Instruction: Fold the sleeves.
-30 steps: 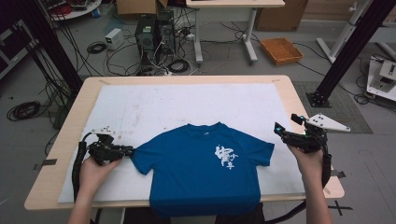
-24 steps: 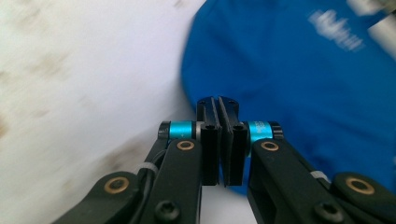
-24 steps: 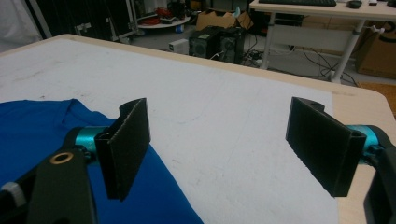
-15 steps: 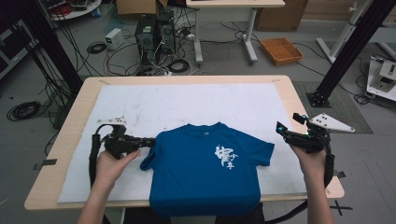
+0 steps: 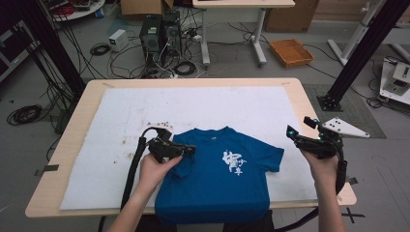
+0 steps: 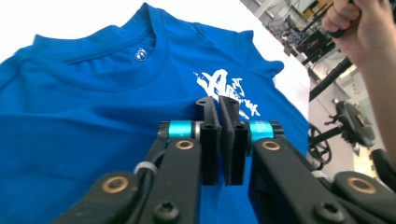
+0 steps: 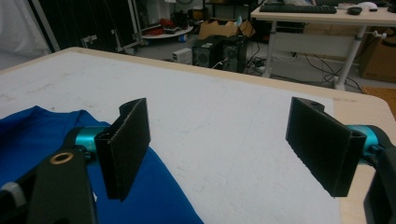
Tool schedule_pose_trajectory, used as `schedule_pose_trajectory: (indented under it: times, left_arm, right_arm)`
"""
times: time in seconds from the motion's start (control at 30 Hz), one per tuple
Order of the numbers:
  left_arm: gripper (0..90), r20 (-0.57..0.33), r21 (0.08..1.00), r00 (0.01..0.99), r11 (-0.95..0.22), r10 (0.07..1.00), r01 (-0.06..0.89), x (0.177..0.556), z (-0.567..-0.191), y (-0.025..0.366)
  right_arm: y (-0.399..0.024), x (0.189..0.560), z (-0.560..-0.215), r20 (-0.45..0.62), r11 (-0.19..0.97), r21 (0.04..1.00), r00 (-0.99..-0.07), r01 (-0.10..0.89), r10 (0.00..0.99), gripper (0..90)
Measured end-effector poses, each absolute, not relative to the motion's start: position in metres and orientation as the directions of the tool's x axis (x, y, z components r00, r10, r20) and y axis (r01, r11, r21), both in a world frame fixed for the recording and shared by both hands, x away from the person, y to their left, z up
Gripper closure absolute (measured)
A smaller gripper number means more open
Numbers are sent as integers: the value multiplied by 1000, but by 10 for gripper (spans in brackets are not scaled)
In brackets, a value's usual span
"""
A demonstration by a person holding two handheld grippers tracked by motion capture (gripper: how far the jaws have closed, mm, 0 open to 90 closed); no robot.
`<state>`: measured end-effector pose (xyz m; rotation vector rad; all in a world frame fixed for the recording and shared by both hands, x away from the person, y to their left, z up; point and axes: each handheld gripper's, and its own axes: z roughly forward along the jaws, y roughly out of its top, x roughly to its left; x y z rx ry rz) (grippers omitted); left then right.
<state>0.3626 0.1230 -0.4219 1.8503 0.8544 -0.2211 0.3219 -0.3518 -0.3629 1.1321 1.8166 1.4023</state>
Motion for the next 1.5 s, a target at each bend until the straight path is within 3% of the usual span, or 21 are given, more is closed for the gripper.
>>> schedule_pose_trajectory:
  times: [0.07,0.13,0.3,0.37,0.47,0.7,0.97,1.17,1.4,1.5]
  left_arm:
    - [607,-511,736,732,-211,451,644,363,-423,121]
    - [514,-455,765,754,-225,474,603,360,-421,120]
    - [422,-341,850,780,-182,524,494,349,-405,139]
    - [422,-271,884,789,-183,551,430,343,-399,153]
    - [405,-199,914,784,-177,588,364,334,-392,174]
    - [404,-109,944,744,-165,659,285,323,-387,230]
    - [399,-165,944,678,-85,717,319,322,-389,272]
    - [399,-181,938,673,-81,717,337,324,-392,276]
    - [399,-178,933,682,-99,709,346,325,-393,271]
    - [399,-179,931,683,-103,708,351,325,-394,269]
  right_arm:
    - [-352,322,-364,55,90,957,-476,277,878,217]
    - [-353,323,-366,56,92,954,-470,286,881,217]
    - [-356,323,-368,64,90,948,-462,304,885,258]
    - [-358,323,-369,79,83,940,-447,331,891,264]
    - [-364,325,-374,133,73,910,-454,409,881,403]
    - [-368,330,-389,161,84,871,-442,484,882,489]
    - [-368,339,-414,235,62,781,-384,622,893,581]
    - [-361,347,-433,294,31,706,-333,708,896,616]
    - [-357,350,-442,317,26,682,-327,731,890,681]
    - [-352,351,-445,292,65,683,-354,728,888,841]
